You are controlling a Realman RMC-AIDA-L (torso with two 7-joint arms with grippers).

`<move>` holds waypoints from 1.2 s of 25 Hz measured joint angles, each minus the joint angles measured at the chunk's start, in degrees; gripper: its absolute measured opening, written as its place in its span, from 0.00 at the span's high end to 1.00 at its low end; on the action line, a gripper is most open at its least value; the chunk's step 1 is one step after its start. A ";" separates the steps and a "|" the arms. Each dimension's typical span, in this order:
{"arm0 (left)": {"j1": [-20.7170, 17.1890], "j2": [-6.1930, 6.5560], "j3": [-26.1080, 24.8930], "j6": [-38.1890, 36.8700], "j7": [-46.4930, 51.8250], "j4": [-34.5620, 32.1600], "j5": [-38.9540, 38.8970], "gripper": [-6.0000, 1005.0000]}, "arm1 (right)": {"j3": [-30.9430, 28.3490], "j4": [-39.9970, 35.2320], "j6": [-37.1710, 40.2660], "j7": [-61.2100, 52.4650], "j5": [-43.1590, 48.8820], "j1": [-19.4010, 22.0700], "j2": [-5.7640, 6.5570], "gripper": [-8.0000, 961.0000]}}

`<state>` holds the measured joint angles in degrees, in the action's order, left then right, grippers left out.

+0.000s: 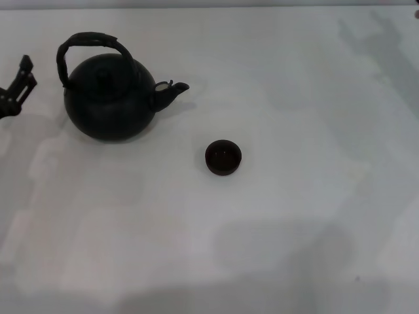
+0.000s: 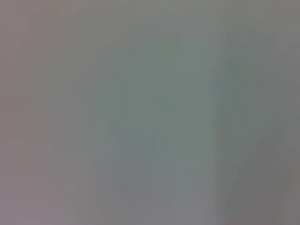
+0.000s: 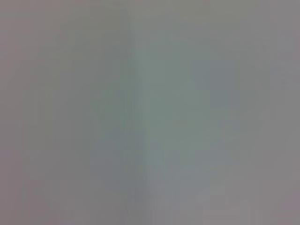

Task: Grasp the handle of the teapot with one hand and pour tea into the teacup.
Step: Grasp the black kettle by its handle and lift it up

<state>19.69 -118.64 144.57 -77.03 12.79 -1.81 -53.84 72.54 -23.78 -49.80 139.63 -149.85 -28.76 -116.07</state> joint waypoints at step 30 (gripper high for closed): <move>5.14 -0.20 -0.17 5.80 -1.52 0.46 6.49 0.20 | -4.87 1.74 3.56 5.35 -3.29 -3.91 0.64 0.13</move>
<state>24.83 -118.84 144.41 -71.23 11.27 -1.34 -47.35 67.67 -22.04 -46.24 144.98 -153.14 -32.67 -115.43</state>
